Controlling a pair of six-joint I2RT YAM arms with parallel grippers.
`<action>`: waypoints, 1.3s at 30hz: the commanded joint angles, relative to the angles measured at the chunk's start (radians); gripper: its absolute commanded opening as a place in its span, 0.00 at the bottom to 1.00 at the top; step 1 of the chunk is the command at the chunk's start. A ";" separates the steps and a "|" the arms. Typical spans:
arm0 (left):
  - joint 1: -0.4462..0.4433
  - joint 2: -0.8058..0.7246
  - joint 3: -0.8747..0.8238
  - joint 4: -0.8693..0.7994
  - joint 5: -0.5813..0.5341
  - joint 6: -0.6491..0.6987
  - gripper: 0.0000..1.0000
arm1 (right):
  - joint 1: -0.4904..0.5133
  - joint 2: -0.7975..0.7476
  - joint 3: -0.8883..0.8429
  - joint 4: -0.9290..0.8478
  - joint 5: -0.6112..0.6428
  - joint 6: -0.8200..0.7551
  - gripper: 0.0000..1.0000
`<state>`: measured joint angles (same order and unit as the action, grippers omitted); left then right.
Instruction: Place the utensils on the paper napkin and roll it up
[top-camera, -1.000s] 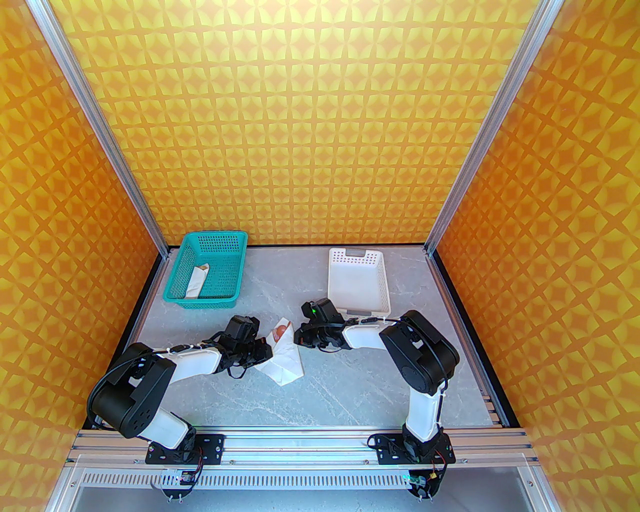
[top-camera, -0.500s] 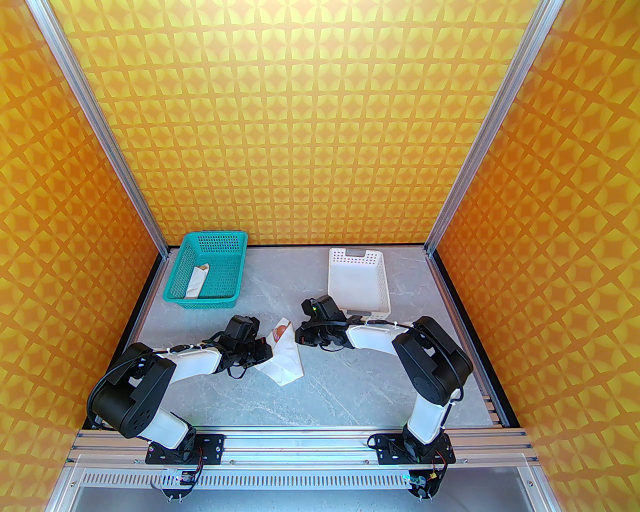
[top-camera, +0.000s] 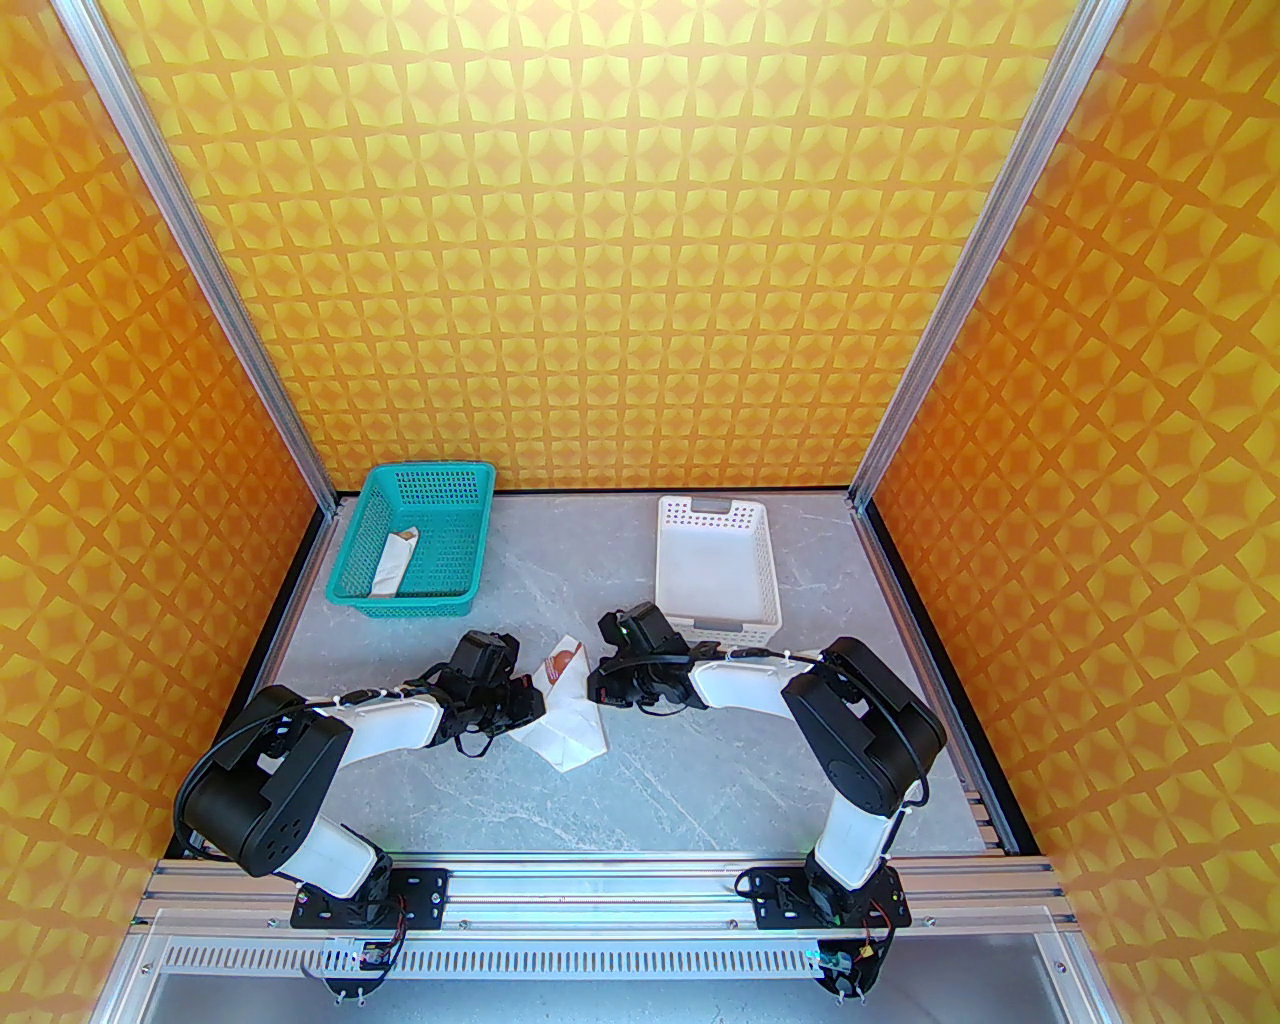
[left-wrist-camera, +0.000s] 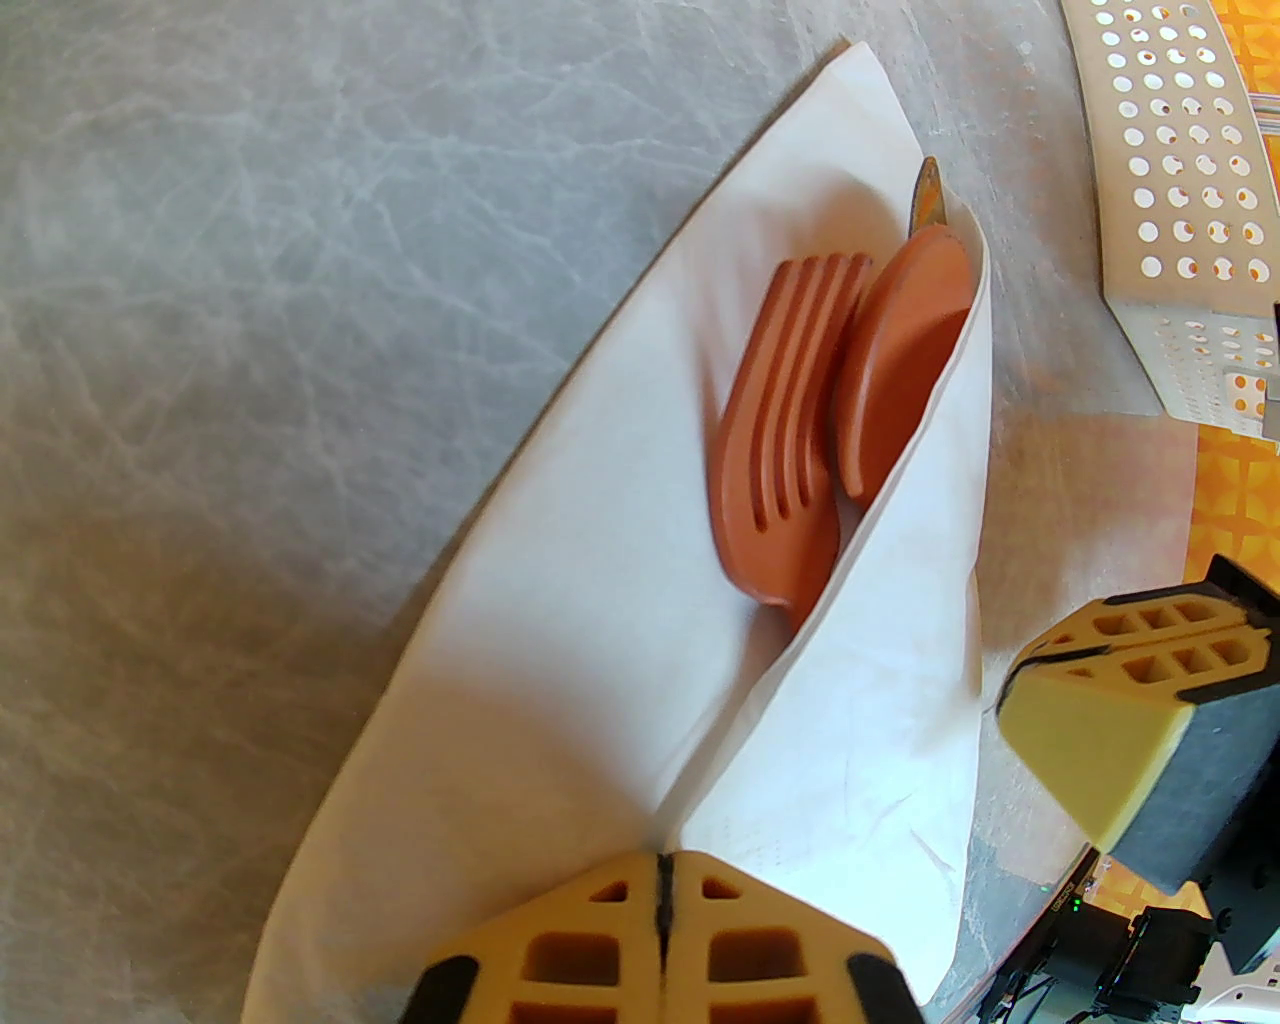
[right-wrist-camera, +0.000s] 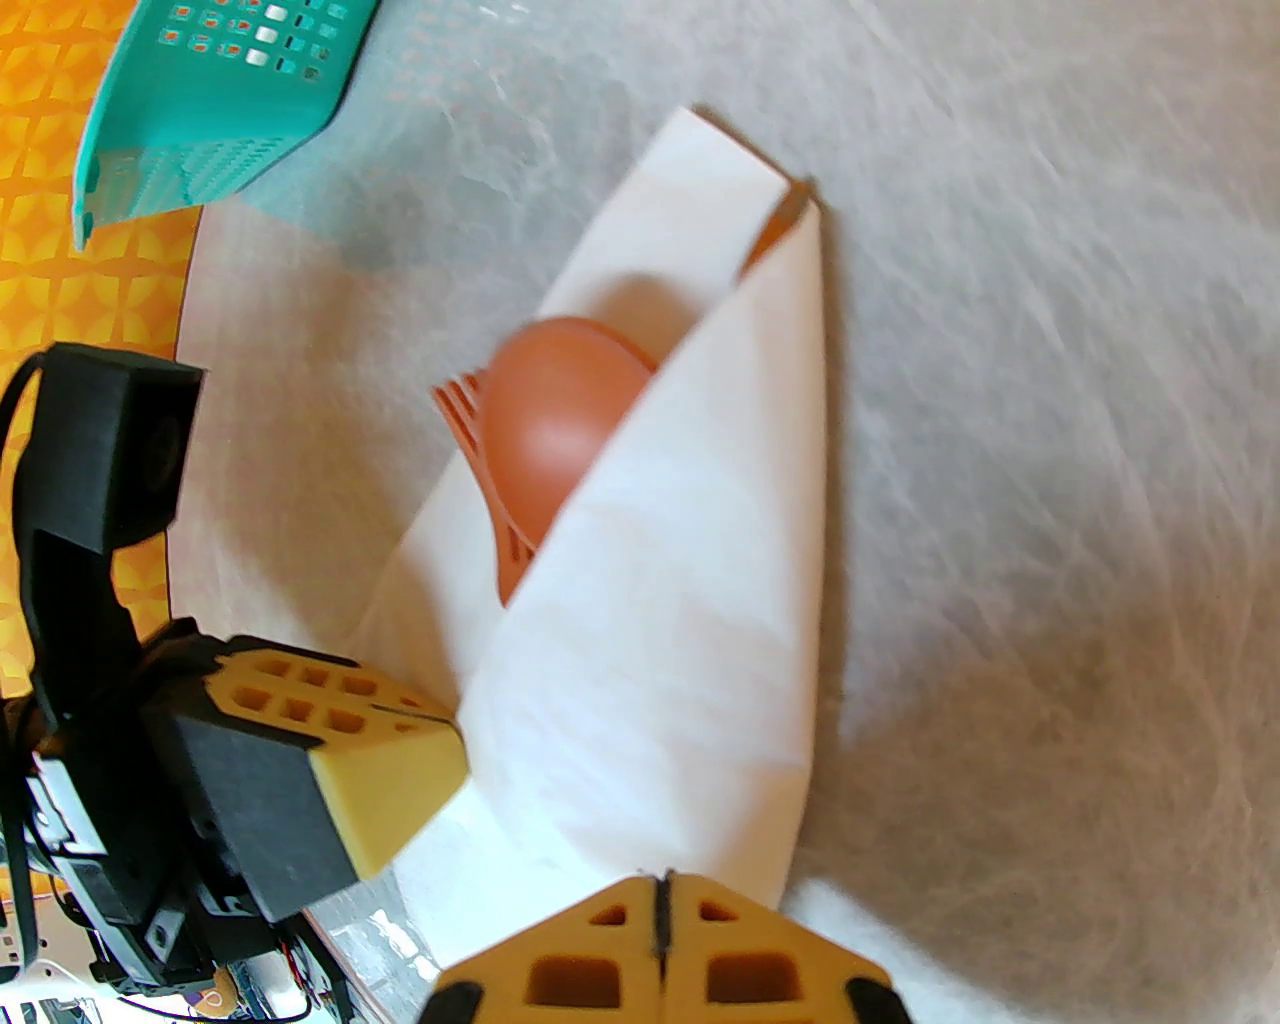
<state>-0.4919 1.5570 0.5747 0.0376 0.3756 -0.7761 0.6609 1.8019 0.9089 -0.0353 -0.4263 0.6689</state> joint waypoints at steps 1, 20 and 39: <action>-0.005 0.008 -0.006 -0.066 -0.043 0.021 0.00 | 0.000 0.022 -0.015 0.026 -0.008 0.012 0.01; -0.005 0.002 -0.007 -0.075 -0.044 0.026 0.00 | 0.001 -0.072 -0.017 -0.101 0.052 -0.040 0.01; -0.005 0.003 -0.010 -0.074 -0.049 0.026 0.00 | 0.051 -0.053 -0.075 -0.046 0.021 0.024 0.01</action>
<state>-0.4919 1.5570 0.5743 0.0372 0.3729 -0.7753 0.7036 1.7252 0.8509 -0.1062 -0.3935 0.6739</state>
